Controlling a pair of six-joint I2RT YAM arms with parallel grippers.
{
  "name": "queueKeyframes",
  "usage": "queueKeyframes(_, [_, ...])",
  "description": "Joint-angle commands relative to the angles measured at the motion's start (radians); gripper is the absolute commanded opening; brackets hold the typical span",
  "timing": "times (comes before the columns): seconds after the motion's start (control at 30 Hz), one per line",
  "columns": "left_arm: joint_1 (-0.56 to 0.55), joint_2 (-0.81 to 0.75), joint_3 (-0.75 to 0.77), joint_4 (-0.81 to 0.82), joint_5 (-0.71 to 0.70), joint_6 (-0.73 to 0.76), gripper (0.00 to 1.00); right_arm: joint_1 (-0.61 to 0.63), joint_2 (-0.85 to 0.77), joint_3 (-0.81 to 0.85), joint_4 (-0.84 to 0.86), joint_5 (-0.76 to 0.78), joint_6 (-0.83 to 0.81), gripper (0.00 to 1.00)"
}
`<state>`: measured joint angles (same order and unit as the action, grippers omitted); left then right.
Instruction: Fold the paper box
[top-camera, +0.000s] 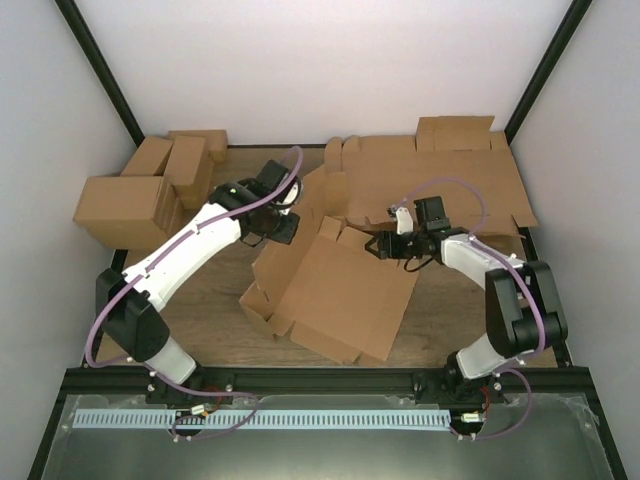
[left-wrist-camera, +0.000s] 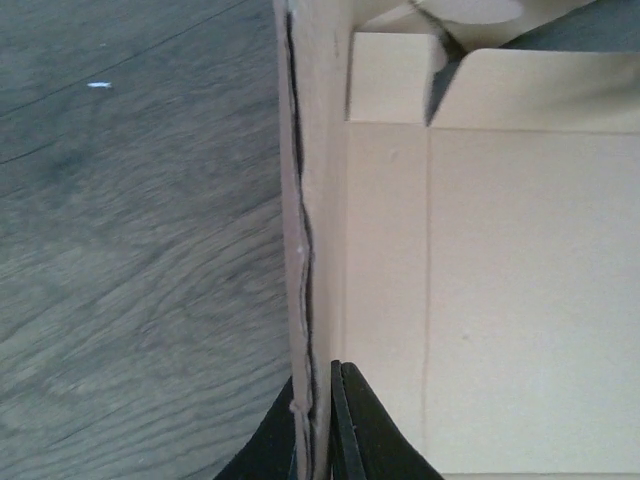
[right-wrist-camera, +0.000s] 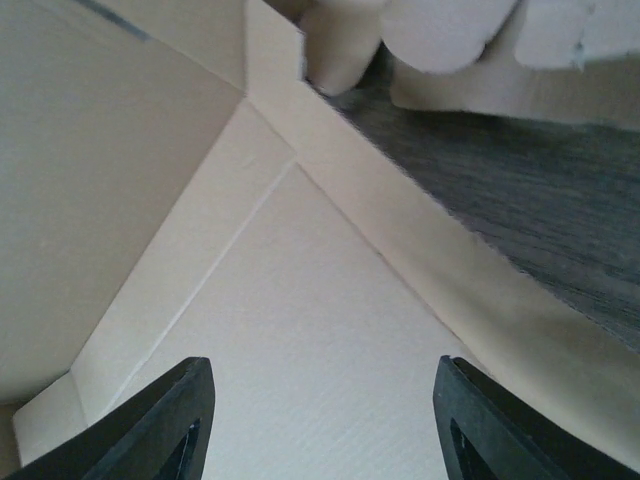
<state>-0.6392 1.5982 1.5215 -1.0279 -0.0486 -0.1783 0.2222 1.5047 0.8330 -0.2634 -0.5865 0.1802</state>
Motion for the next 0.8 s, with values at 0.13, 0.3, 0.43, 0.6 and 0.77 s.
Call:
queueKeyframes(0.13, [-0.008,-0.006,-0.034,-0.074,-0.207,0.1,0.04,0.003,0.154,0.064,0.061,-0.009,-0.012,0.59])
queueKeyframes(0.3, [-0.036,-0.005,-0.047,-0.051,-0.33,0.161,0.04,0.002,0.244,0.106,0.09,0.02,-0.044,0.59])
queueKeyframes(0.43, [-0.075,-0.008,-0.08,-0.025,-0.453,0.173,0.04,0.003,0.246,0.147,0.117,-0.021,-0.083,0.59])
queueKeyframes(0.6, [-0.126,-0.021,-0.135,0.022,-0.533,0.178,0.04,0.004,0.238,0.237,0.162,-0.136,-0.182,0.61])
queueKeyframes(0.77, [-0.164,-0.016,-0.179,0.059,-0.622,0.194,0.04,0.012,0.293,0.37,0.2,-0.168,-0.283,0.61])
